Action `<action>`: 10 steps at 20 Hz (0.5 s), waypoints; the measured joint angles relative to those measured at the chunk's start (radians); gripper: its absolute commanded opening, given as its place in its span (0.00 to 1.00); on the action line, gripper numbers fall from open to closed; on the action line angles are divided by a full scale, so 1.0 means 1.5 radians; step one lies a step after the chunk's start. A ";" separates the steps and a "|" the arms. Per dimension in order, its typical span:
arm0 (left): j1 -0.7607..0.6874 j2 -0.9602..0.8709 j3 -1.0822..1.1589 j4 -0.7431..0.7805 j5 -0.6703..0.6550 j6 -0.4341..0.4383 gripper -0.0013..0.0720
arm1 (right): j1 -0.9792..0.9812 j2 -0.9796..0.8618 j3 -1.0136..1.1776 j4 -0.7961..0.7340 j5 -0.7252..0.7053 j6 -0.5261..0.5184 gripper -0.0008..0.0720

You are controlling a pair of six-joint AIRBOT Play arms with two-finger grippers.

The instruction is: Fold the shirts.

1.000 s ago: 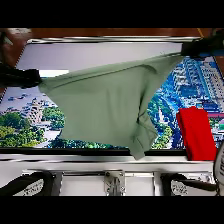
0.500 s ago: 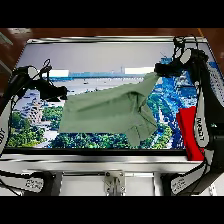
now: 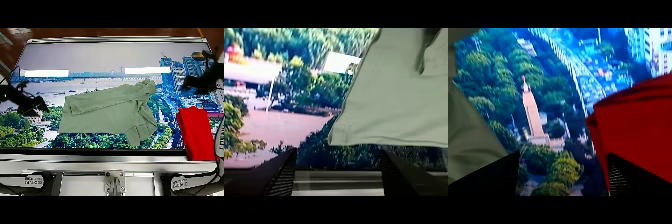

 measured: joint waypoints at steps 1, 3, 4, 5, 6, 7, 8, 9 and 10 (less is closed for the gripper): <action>0.028 0.012 -0.052 -0.038 0.010 0.019 1.00 | -0.032 0.009 -0.024 0.033 0.026 -0.005 0.90; 0.069 0.025 -0.142 -0.101 0.042 0.054 1.00 | -0.079 0.018 -0.069 0.099 0.060 -0.010 0.90; 0.080 0.028 -0.177 -0.122 0.061 0.067 1.00 | -0.096 0.022 -0.089 0.128 0.068 -0.013 0.90; 0.086 0.029 -0.210 -0.143 0.084 0.078 0.99 | -0.108 0.024 -0.106 0.148 0.076 -0.014 0.90; 0.087 0.028 -0.234 -0.155 0.105 0.086 0.99 | -0.116 0.025 -0.119 0.165 0.081 -0.018 0.90; 0.087 0.026 -0.254 -0.168 0.126 0.094 0.99 | -0.123 0.027 -0.129 0.179 0.083 -0.020 0.90; 0.083 0.023 -0.267 -0.172 0.144 0.098 0.99 | -0.127 0.028 -0.136 0.186 0.082 -0.021 0.90; 0.075 0.019 -0.276 -0.181 0.161 0.102 0.99 | -0.131 0.028 -0.142 0.190 0.080 -0.022 0.90; 0.067 0.014 -0.283 -0.185 0.176 0.105 0.99 | -0.135 0.029 -0.145 0.196 0.076 -0.024 0.90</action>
